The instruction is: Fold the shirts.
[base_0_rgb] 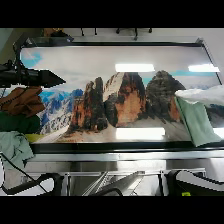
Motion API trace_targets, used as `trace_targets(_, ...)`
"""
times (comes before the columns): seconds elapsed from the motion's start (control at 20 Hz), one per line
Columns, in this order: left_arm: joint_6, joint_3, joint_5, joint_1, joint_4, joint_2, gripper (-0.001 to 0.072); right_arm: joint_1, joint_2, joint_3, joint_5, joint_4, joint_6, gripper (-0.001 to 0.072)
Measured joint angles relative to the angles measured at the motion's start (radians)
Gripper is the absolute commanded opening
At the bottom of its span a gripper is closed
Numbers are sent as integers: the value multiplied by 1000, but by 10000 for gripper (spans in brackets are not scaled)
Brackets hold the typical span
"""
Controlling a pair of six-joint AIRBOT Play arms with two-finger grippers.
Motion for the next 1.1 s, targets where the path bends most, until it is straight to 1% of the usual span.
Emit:
trace_targets(0.3,6,0,-11,0,1,0,14,-1,-17,-1,167,-208,27,24)
trace_targets(0.35,7,0,-12,0,1,0,14,-1,-23,-1,183,-232,27,28)
trace_targets(0.4,7,0,-14,0,2,0,15,-1,-27,-1,196,-253,19,51)
trace_targets(0.45,7,0,-14,0,2,0,14,-1,-32,-1,206,-276,14,255)
trace_targets(0.5,7,0,-14,0,2,0,14,-1,-37,-1,214,-304,3,507)
trace_targets(0.55,8,0,-14,0,2,0,14,-1,-42,-1,215,-332,-8,539)
trace_targets(0.8,9,0,-14,0,2,0,14,1,-48,0,180,-385,-34,537)
trace_targets(0.85,9,0,-14,0,2,0,15,2,-47,0,165,-387,-35,484)
trace_targets(0.9,9,0,-14,0,1,0,14,3,-47,0,153,-386,-37,323)
trace_targets(0.95,9,0,-14,0,1,0,15,3,-46,0,138,-369,-38,69)
trace_targets(1.0,9,0,-13,0,-1,0,15,3,-45,0,127,-343,-43,23)
trace_targets(1.1,8,0,-5,0,-15,0,14,8,-46,0,97,-249,-63,22)
